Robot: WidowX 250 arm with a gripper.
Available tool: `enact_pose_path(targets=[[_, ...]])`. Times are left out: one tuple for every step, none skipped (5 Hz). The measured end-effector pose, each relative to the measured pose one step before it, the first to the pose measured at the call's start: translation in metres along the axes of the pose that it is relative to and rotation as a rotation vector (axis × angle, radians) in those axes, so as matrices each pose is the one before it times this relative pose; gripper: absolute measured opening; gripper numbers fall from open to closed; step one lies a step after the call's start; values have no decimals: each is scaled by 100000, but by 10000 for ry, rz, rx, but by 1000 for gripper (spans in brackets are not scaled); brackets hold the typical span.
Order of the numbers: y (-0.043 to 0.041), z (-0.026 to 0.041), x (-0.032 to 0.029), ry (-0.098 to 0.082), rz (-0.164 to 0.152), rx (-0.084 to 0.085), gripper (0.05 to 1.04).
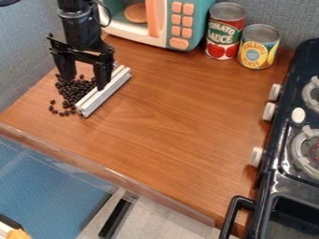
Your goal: Sweep into pile
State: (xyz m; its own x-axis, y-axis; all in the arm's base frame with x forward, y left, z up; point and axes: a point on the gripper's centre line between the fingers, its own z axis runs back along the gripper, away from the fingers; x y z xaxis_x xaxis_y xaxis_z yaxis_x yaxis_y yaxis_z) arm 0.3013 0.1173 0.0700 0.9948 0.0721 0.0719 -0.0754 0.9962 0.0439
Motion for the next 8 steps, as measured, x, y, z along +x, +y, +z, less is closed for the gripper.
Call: enact_pose_path(targets=[[695,-1008,527,-354,-575,-230,1000],[317,-180,484,-384,-250,-61,1000],[-105,-1935,201,1,145,-205,1000],[32,-1518,-240,264,196,18,1000],[-447,-1182,83,217,-16,19,1000],[-13,-295,387,8,12,95,1000],[-125,-56,19,45,22,70,1000],[-298,1,113,16,-14,-49,1000]])
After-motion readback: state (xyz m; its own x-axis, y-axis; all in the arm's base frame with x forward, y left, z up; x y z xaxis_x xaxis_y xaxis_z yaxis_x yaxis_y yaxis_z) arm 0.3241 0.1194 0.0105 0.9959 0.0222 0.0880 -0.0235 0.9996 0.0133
